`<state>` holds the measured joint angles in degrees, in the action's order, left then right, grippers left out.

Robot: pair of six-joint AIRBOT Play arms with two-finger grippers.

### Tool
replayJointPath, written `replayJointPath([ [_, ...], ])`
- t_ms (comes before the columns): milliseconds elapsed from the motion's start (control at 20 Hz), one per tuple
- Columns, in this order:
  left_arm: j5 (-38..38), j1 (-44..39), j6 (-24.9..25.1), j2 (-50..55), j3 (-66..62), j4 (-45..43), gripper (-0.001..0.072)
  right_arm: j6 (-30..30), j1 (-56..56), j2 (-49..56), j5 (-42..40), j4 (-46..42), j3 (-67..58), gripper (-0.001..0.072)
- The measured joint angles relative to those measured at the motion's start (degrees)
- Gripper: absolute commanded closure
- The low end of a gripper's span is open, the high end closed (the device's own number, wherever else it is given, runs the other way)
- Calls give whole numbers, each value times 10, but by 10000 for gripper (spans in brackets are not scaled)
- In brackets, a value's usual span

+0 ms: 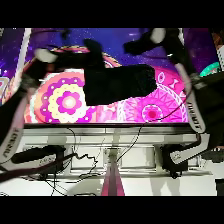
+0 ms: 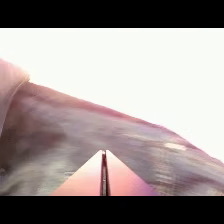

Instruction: Fold the clothes and pants, and hang the long-sleeved shirts on hangers.

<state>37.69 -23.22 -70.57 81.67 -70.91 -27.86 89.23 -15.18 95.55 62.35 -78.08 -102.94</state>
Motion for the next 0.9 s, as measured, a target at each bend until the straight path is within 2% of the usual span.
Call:
replayJointPath([
  [50, -64, -50, -1, 26, -12, 22, 195, 0, 22, -9, 8, 0, 0, 692],
  [100, -127, -94, -2, 50, -24, 40, 17, 0, 42, -15, 13, 0, 0, 693],
  [200, -242, -168, -9, 92, -48, 62, -3, 0, 79, -24, 20, -2, 0, 693],
  [350, -330, -219, -10, 114, -67, 57, -2, -3, 130, -31, 27, -14, 0, 693],
  [500, -342, -216, -10, 101, -75, 7, -2, -31, 184, -31, 35, -33, 12, 694],
  [650, -294, -182, -10, 69, -77, -55, -1, -62, 249, -16, 64, -23, 54, 695],
  [700, -273, -169, -10, 59, -78, -73, -1, -87, 273, -7, 80, 13, 76, 689],
  [750, -249, -155, -10, 49, -78, -90, 0, -116, 294, 3, 97, 59, 99, 472],
  [800, -225, -140, -10, 41, -78, -106, 0, -146, 314, 13, 115, 120, 126, 129],
  [850, -205, -127, -10, 35, -78, -116, 0, -169, 329, 21, 122, 176, 151, 44],
  [900, -184, -115, -10, 30, -78, -126, 0, -186, 339, 28, 122, 227, 177, 36],
])
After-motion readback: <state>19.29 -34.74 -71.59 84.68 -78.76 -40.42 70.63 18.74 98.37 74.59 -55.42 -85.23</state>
